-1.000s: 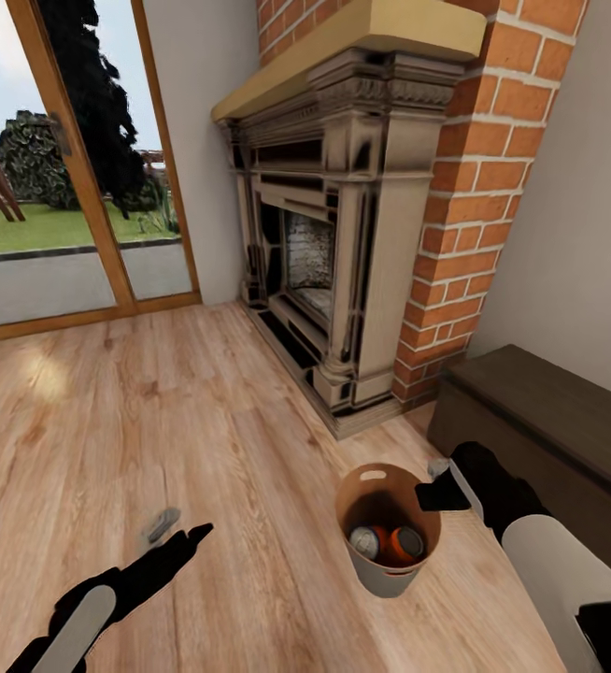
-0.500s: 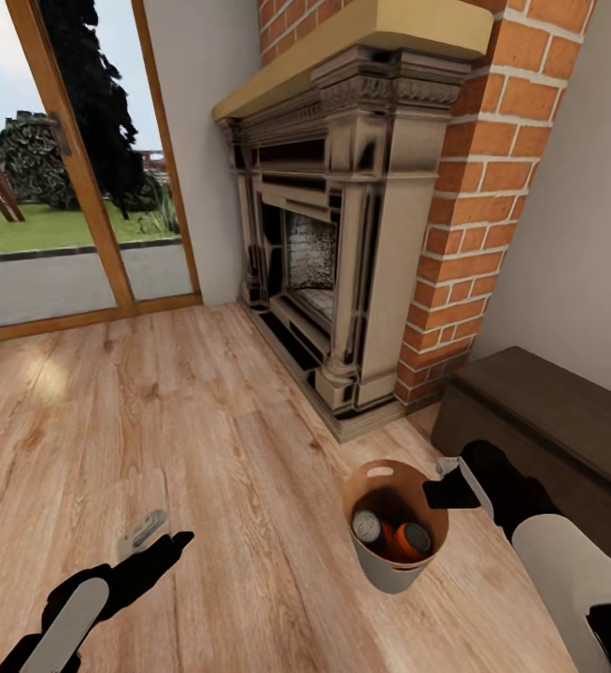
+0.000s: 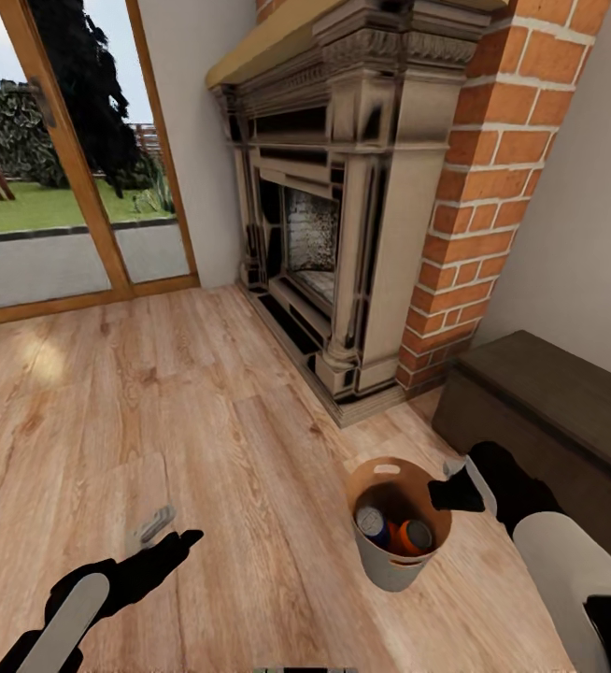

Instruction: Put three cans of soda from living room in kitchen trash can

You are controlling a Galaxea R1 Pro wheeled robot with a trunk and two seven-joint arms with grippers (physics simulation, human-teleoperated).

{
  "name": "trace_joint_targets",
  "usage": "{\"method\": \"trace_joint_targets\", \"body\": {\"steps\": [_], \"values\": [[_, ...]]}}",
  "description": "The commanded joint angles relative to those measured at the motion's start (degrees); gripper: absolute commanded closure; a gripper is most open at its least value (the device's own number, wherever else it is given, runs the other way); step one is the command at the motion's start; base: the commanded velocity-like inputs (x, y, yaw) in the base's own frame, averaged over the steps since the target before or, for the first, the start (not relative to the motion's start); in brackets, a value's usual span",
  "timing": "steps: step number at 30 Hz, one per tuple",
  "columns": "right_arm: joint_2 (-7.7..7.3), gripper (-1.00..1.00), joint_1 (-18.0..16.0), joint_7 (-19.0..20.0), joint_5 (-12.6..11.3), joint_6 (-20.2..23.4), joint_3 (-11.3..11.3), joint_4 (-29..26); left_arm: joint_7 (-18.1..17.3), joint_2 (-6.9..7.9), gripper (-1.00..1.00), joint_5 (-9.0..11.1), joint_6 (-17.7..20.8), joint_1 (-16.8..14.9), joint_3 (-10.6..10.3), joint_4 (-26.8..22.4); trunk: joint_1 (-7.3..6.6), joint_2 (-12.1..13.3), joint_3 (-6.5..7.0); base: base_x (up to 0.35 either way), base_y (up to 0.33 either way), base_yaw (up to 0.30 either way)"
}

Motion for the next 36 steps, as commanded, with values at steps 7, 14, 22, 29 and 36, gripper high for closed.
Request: {"method": "trace_joint_targets", "body": {"steps": [7,14,22,29,36], "values": [[0.2,1.0,-0.3,-3.5,-0.8,0.1,-2.9,1.1,0.0,-0.02,-1.0,0.0,0.1,0.0,0.0,-0.4,0.17,-0.1,-1.55,0.0,0.0,0.0],[0.28,1.0,-0.3,-4.0,-0.8,-3.9,-3.7,1.2,0.0,-0.01,-1.0,0.0,0.1,0.0,0.0,-0.6,0.35,-0.2,-3.1,0.0,0.0,0.0],[0.35,1.0,-0.2,-9.3,-0.8,-6.6,-12.3,1.2,0.0,0.05,-1.0,0.3,0.4,0.0,-0.2,-3.6,0.56,-0.3,-4.87,0.0,0.0,0.0],[0.3,1.0,-0.2,-10.3,-0.9,-7.4,-12.8,1.2,-3.4,0.18,-1.0,0.6,3.2,0.4,-0.1,-8.3,0.74,-0.4,-6.42,0.0,0.0,0.0],[0.3,1.0,-0.2,-10.4,-0.9,-7.4,-12.8,1.2,-13.1,0.67,-1.0,0.5,5.1,1.6,0.6,-8.2,0.92,-0.5,-7.98,0.0,0.0,0.0]]}}
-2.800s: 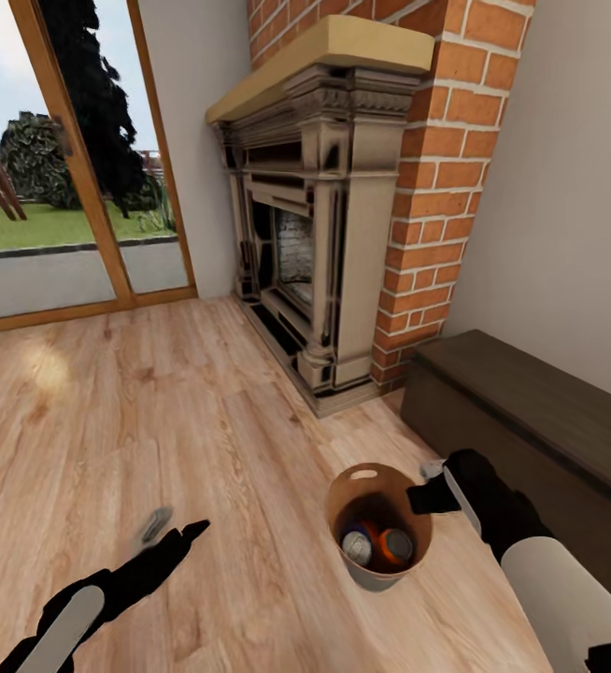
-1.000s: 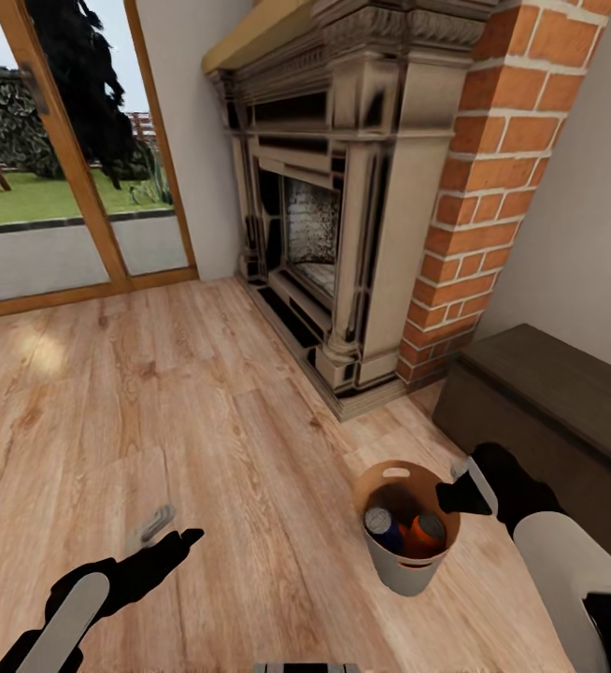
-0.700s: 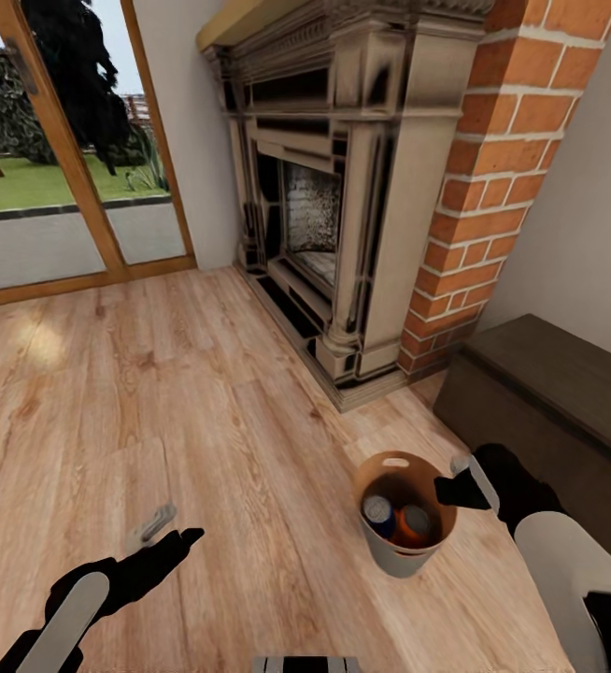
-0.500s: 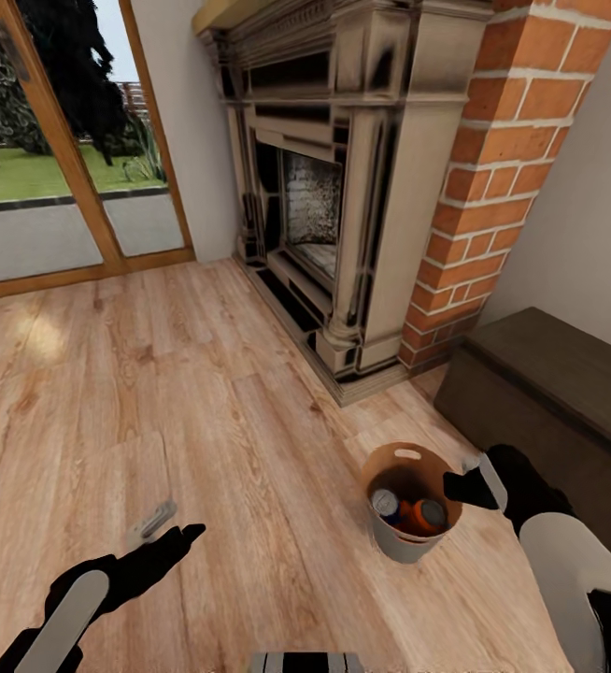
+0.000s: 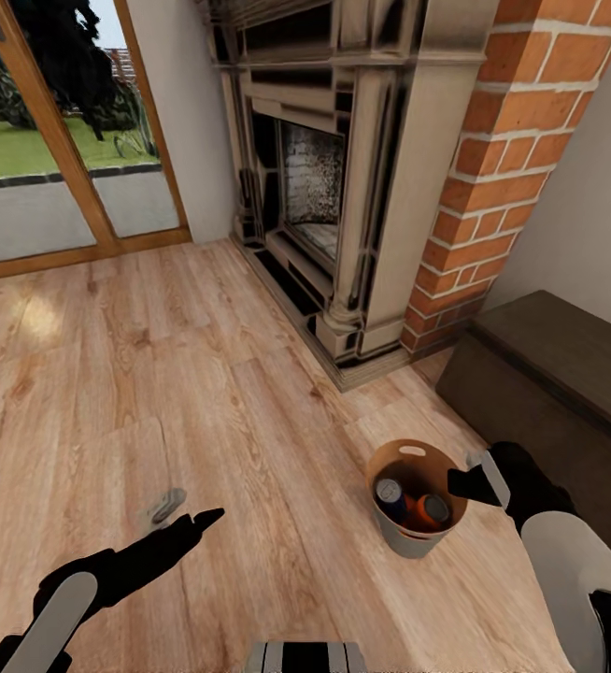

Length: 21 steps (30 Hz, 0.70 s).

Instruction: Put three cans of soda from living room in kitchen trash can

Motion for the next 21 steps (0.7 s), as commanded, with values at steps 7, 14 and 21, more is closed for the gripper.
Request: {"method": "trace_joint_targets", "body": {"steps": [7,14,21], "values": [[0.06,1.0,0.1,0.5,-0.8,-1.3,-0.3,1.5,-0.7,-0.03,-1.0,-0.1,0.1,0.0,0.0,0.2,0.2,-0.1,-1.57,0.0,0.0,0.0],[0.06,-1.0,0.1,0.6,-0.8,-1.3,-0.2,1.1,-0.6,-0.07,-1.0,-0.2,-0.2,0.1,-0.1,0.2,0.31,-0.1,-2.46,0.0,0.0,0.0],[0.06,-1.0,0.5,0.9,-0.7,-1.1,0.0,-0.9,-0.7,-0.15,-1.0,-0.4,-0.6,0.2,-0.2,0.5,0.31,-0.1,-2.46,0.0,0.0,0.0]]}}
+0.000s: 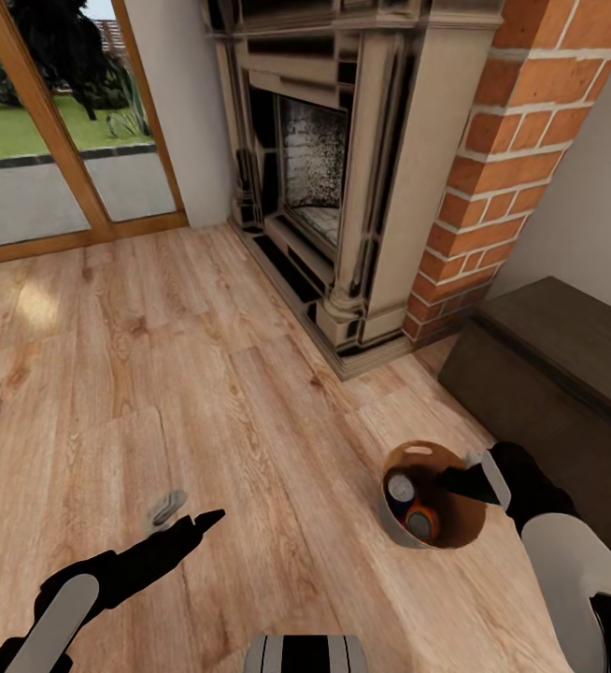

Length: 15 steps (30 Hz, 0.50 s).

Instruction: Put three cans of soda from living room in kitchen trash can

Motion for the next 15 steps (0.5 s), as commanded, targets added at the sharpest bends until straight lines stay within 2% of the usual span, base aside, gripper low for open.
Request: {"method": "trace_joint_targets", "body": {"steps": [1,5,8,15], "values": [[0.0,-1.0,0.1,0.0,0.0,0.1,0.0,-0.3,0.0,0.0,-1.0,0.0,0.0,0.0,0.0,0.1,0.0,0.0,0.0,0.0,0.0,0.0],[-0.01,-1.0,0.6,0.2,0.0,0.7,0.0,-5.6,0.3,-0.35,-1.0,-0.4,-0.2,0.1,-0.2,2.9,0.0,0.0,0.0,0.0,0.0,0.0],[0.0,-1.0,0.7,0.3,0.0,1.1,-0.1,-7.4,0.3,-0.58,-1.0,-0.4,-0.7,0.2,-0.6,4.7,0.0,0.0,0.0,0.0,0.0,0.0],[0.0,-1.0,1.9,0.4,0.0,4.2,0.0,-11.9,-0.1,-0.65,-1.0,0.0,-1.0,0.2,-0.6,4.9,0.0,0.0,0.0,0.0,0.0,0.0]]}}
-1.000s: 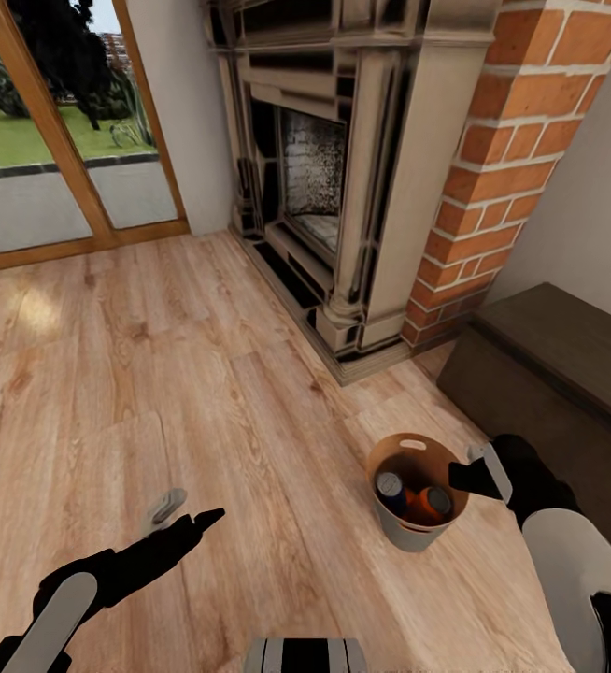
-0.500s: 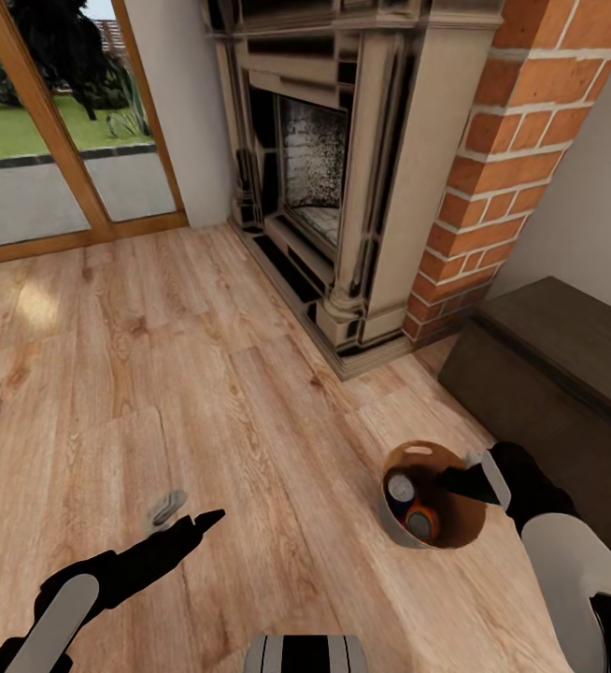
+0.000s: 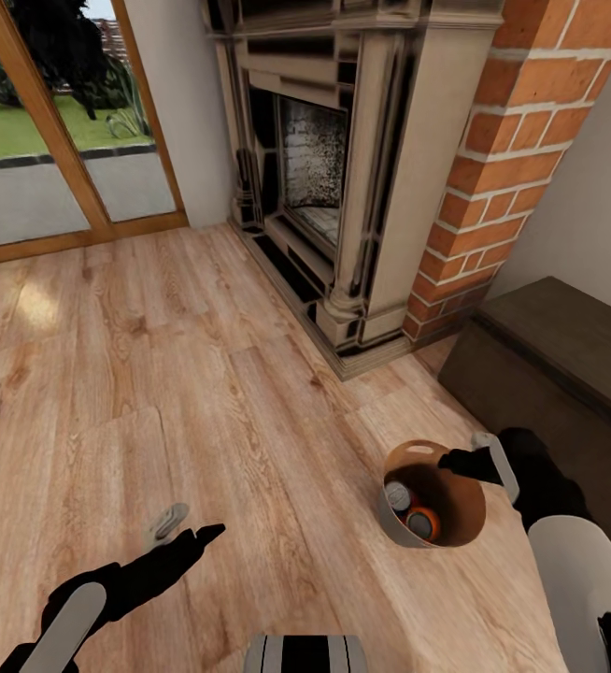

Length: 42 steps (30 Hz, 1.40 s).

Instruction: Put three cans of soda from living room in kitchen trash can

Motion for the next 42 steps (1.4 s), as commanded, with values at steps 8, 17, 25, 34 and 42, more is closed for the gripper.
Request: {"method": "trace_joint_targets", "body": {"steps": [8,17,25,34,42], "values": [[-0.19,-1.0,5.3,0.1,-0.1,3.1,0.2,-12.5,0.6,0.03,-1.0,-0.3,0.0,0.0,0.1,0.1,-0.21,0.1,1.77,0.0,0.0,0.0],[-0.65,-1.0,12.9,11.2,0.3,3.1,0.5,-26.5,1.0,0.02,-1.0,-0.7,-0.2,0.0,0.0,1.1,-0.44,0.2,3.77,0.0,0.0,0.0],[-0.81,-1.0,20.1,14.0,0.7,1.3,3.8,-38.6,1.1,-0.71,-1.0,-3.5,-1.5,0.0,-0.2,2.4,-0.64,0.3,5.54,0.0,0.0,0.0],[-0.7,-1.0,27.3,14.7,0.5,-8.8,3.7,-46.3,1.2,-7.06,-1.0,-19.3,-2.7,-0.1,0.2,2.5,-0.88,0.5,7.53,0.0,0.0,0.0],[-0.34,-1.0,27.5,14.7,0.4,-9.5,3.6,-46.5,1.2,-7.35,-1.0,-19.9,-2.8,-0.1,0.6,2.5,-1.08,0.6,9.3,0.0,0.0,0.0]]}}
